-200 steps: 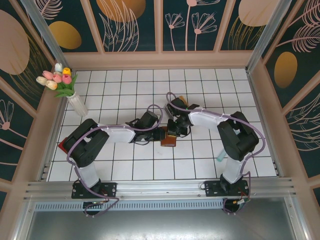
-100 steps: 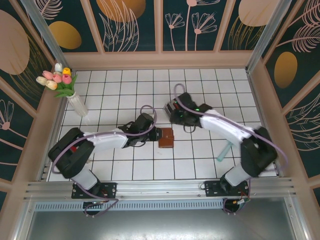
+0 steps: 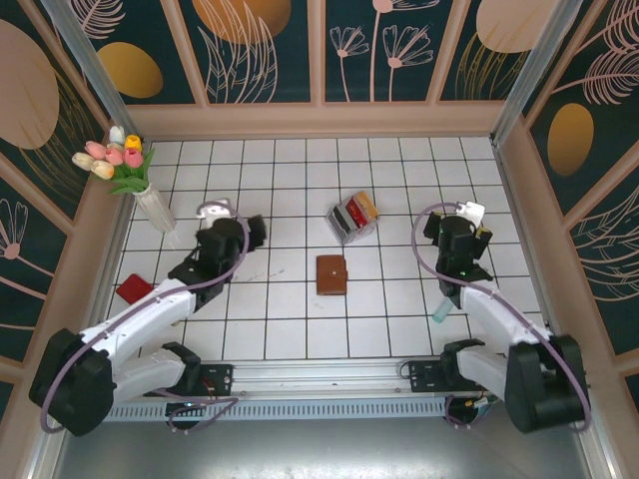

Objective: Put the credit cards into the card holder

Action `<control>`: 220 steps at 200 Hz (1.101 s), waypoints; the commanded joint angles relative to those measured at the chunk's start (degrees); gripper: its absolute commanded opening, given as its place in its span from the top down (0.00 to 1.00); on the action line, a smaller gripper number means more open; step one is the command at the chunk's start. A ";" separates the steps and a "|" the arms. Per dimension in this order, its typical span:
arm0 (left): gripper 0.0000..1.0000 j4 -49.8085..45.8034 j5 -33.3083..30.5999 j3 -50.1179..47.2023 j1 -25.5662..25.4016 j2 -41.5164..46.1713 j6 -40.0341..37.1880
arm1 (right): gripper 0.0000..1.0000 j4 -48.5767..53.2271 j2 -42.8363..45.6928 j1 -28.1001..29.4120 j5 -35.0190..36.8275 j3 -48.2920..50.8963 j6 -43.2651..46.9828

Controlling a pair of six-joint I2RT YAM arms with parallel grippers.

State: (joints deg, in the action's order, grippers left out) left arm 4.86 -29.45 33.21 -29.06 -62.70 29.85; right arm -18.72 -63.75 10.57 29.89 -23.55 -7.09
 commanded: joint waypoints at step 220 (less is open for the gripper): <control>0.01 71.40 13.10 -21.13 26.51 -24.65 -24.79 | 0.01 -54.67 -24.52 -10.83 -22.80 11.24 5.32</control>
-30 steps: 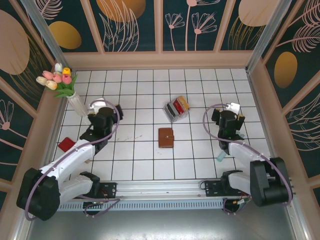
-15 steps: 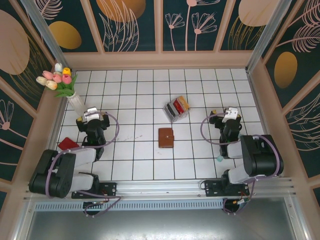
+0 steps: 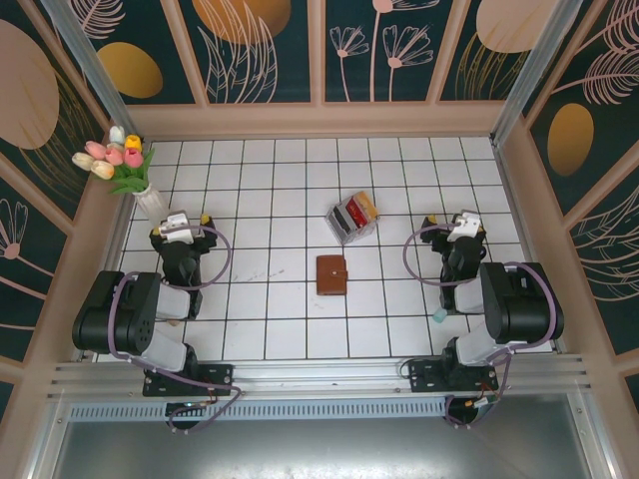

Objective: Put the credit cards into the card holder

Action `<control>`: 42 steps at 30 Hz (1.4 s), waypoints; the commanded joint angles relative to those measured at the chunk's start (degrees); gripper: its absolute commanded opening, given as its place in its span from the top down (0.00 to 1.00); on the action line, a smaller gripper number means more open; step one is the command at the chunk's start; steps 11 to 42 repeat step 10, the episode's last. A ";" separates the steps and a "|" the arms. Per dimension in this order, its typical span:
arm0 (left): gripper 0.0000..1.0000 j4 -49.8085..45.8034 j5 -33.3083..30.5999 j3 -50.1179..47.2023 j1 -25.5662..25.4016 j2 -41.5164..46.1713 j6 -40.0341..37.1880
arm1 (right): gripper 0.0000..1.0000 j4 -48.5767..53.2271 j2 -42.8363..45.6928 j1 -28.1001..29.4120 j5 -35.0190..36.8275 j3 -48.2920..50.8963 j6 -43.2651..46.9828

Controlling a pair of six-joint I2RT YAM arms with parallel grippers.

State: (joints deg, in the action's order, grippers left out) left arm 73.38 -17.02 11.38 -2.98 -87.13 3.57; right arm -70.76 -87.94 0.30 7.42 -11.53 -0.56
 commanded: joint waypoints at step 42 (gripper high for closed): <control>0.01 2.46 0.76 0.84 0.43 -0.13 1.55 | 0.01 -2.45 -0.39 -0.51 -0.48 -0.91 -1.29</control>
